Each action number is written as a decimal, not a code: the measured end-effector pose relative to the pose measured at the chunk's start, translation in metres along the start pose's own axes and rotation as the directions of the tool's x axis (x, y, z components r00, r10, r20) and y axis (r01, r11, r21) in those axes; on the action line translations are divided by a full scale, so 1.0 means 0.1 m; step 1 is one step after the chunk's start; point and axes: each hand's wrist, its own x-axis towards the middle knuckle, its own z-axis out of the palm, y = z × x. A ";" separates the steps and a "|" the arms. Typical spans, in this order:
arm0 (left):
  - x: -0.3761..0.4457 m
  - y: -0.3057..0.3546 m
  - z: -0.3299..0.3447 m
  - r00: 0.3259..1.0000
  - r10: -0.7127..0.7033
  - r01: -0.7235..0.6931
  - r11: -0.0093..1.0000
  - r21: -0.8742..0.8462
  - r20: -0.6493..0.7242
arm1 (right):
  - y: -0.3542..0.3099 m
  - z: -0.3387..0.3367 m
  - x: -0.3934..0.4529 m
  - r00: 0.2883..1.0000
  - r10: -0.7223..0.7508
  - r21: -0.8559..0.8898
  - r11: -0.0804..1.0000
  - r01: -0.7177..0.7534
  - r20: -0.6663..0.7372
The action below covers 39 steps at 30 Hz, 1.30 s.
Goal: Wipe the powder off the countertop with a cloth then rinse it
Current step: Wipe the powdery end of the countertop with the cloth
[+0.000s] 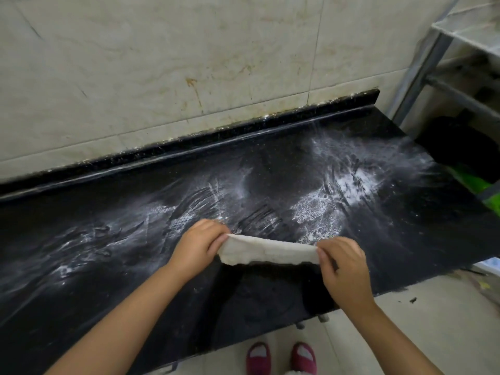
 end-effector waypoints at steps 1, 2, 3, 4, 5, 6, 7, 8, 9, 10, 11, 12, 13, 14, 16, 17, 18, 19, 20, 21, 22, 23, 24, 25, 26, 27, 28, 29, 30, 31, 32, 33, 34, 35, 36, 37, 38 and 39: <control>-0.02 0.03 -0.04 1.000 -0.013 0.013 1.000 -0.006 -0.025 | -0.01 -0.03 0.07 1.000 -0.017 0.034 0.999 0.017 0.018; -0.03 0.05 -0.06 0.998 -0.016 0.016 1.000 -0.001 -0.053 | -0.02 -0.06 0.12 0.998 -0.039 0.056 0.998 0.037 0.041; -0.04 0.08 -0.09 0.998 -0.016 0.017 1.000 0.014 -0.068 | -0.01 -0.10 0.18 0.995 -0.061 0.075 0.996 0.056 0.073; -0.04 0.10 -0.11 0.997 -0.008 0.010 1.000 0.029 -0.071 | 0.01 -0.14 0.22 0.989 -0.079 0.096 0.993 0.068 0.122; -0.06 0.12 -0.11 0.997 -0.001 0.004 0.999 0.033 -0.072 | 0.03 -0.19 0.25 0.978 -0.087 0.138 0.989 0.061 0.189; -0.08 0.12 -0.11 0.998 -0.001 0.002 1.000 0.017 -0.068 | 0.05 -0.25 0.30 0.959 -0.073 0.191 0.981 0.020 0.275; -0.11 0.13 -0.12 0.998 -0.012 0.012 1.000 -0.012 -0.059 | 0.06 -0.30 0.34 0.927 -0.046 0.236 0.971 -0.047 0.371; -0.12 0.14 -0.13 0.999 -0.030 0.028 0.998 -0.049 -0.041 | 0.08 -0.33 0.38 0.882 -0.020 0.262 0.958 -0.118 0.471; -0.11 0.15 -0.15 0.998 -0.067 0.065 0.994 -0.089 -0.011 | 0.10 -0.34 0.43 0.830 0.006 0.249 0.953 -0.174 0.557; -0.09 0.15 -0.14 0.993 -0.116 0.118 0.985 -0.123 0.022 | 0.11 -0.34 0.49 0.780 0.033 0.208 0.956 -0.207 0.625; -0.05 0.15 -0.13 0.982 -0.177 0.185 0.973 -0.140 0.064 | 0.13 -0.31 0.55 0.739 0.063 0.154 0.963 -0.222 0.671; -0.01 0.14 -0.11 0.964 -0.242 0.257 0.956 -0.141 0.111 | 0.13 -0.27 0.61 0.706 0.099 0.105 0.965 -0.239 0.702; 0.03 0.13 -0.08 0.940 -0.306 0.327 0.935 -0.140 0.149 | 0.14 -0.22 0.64 0.677 0.142 0.061 0.962 -0.266 0.722; 0.07 0.13 -0.05 0.915 -0.363 0.389 0.911 -0.140 0.177 | 0.13 -0.15 0.64 0.650 0.193 0.021 0.952 -0.306 0.735; 0.14 0.15 0.02 0.871 -0.448 0.478 0.867 -0.140 0.202 | 0.14 0.00 0.55 0.589 0.285 -0.042 0.920 -0.390 0.756; 0.17 0.17 0.06 0.854 -0.476 0.508 0.849 -0.146 0.209 | 0.16 0.08 0.48 0.572 0.332 -0.043 0.887 -0.459 0.750; 0.21 0.22 0.11 0.844 -0.493 0.527 0.837 -0.150 0.212 | 0.17 0.14 0.41 0.572 0.383 -0.013 0.839 -0.545 0.726; 0.24 0.25 0.16 0.837 -0.505 0.538 0.829 -0.152 0.211 | 0.20 0.19 0.35 0.576 0.441 0.021 0.782 -0.623 0.688; 0.28 0.31 0.21 0.836 -0.511 0.542 0.825 -0.158 0.200 | 0.21 0.21 0.32 0.579 0.498 0.060 0.723 -0.688 0.645; 0.31 0.35 0.26 0.839 -0.511 0.540 0.825 -0.165 0.187 | 0.22 0.24 0.30 0.574 0.550 0.090 0.670 -0.737 0.607; 0.36 0.40 0.32 0.838 -0.514 0.542 0.821 -0.177 0.181 | 0.23 0.24 0.30 0.570 0.590 0.109 0.634 -0.765 0.572; 0.43 0.45 0.38 0.832 -0.528 0.554 0.809 -0.195 0.173 | 0.24 0.25 0.30 0.574 0.611 0.119 0.621 -0.775 0.546; 0.50 0.51 0.44 0.817 -0.552 0.576 0.787 -0.222 0.166 | 0.24 0.26 0.30 0.570 0.616 0.115 0.618 -0.777 0.543; 0.57 0.58 0.50 0.796 -0.582 0.605 0.754 -0.255 0.170 | 0.26 0.26 0.32 0.555 0.619 0.112 0.606 -0.787 0.556; 0.64 0.69 0.57 0.776 -0.601 0.629 0.719 -0.295 0.189 | 0.27 0.24 0.34 0.529 0.624 0.133 0.566 -0.813 0.575; 0.70 0.80 0.64 0.769 -0.595 0.638 0.691 -0.338 0.236 | 0.30 0.20 0.36 0.486 0.635 0.180 0.485 -0.856 0.600; 0.74 0.93 0.72 0.770 -0.558 0.638 0.673 -0.376 0.308 | 0.32 0.14 0.38 0.431 0.653 0.228 0.376 -0.898 0.623; 0.75 1.06 0.79 0.775 -0.499 0.628 0.674 -0.389 0.388 | 0.37 0.07 0.38 0.394 0.677 0.255 0.301 -0.919 0.622; 0.75 1.17 0.84 0.775 -0.437 0.613 0.696 -0.373 0.457 | 0.45 0.01 0.36 0.379 0.713 0.263 0.274 -0.925 0.590; 0.73 1.22 0.90 0.773 -0.394 0.592 0.730 -0.342 0.497 | 0.54 -0.06 0.33 0.383 0.750 0.244 0.295 -0.924 0.539; 0.71 1.22 0.92 0.775 -0.385 0.577 0.755 -0.312 0.502 | 0.62 -0.13 0.30 0.392 0.776 0.209 0.331 -0.920 0.495; 0.67 1.16 0.90 0.780 -0.398 0.567 0.775 -0.277 0.484 | 0.67 -0.19 0.26 0.403 0.785 0.157 0.375 -0.913 0.470; 0.63 1.06 0.88 0.790 -0.420 0.555 0.799 -0.230 0.447 | 0.69 -0.24 0.23 0.430 0.776 0.098 0.437 -0.894 0.461; 0.59 0.95 0.86 0.801 -0.440 0.537 0.828 -0.162 0.406 | 0.70 -0.27 0.21 0.470 0.753 0.030 0.516 -0.856 0.460; 0.53 0.82 0.84 0.812 -0.452 0.514 0.854 -0.083 0.370 | 0.70 -0.27 0.19 0.511 0.717 -0.037 0.596 -0.802 0.473; 0.47 0.71 0.83 0.819 -0.460 0.493 0.870 -0.009 0.343 | 0.68 -0.27 0.19 0.552 0.673 -0.091 0.671 -0.736 0.492; 0.40 0.62 0.82 0.823 -0.465 0.472 0.880 0.063 0.326 | 0.64 -0.25 0.20 0.591 0.626 -0.130 0.734 -0.666 0.508; 0.33 0.56 0.81 0.825 -0.464 0.449 0.885 0.123 0.322 | 0.62 -0.21 0.22 0.634 0.581 -0.159 0.788 -0.595 0.510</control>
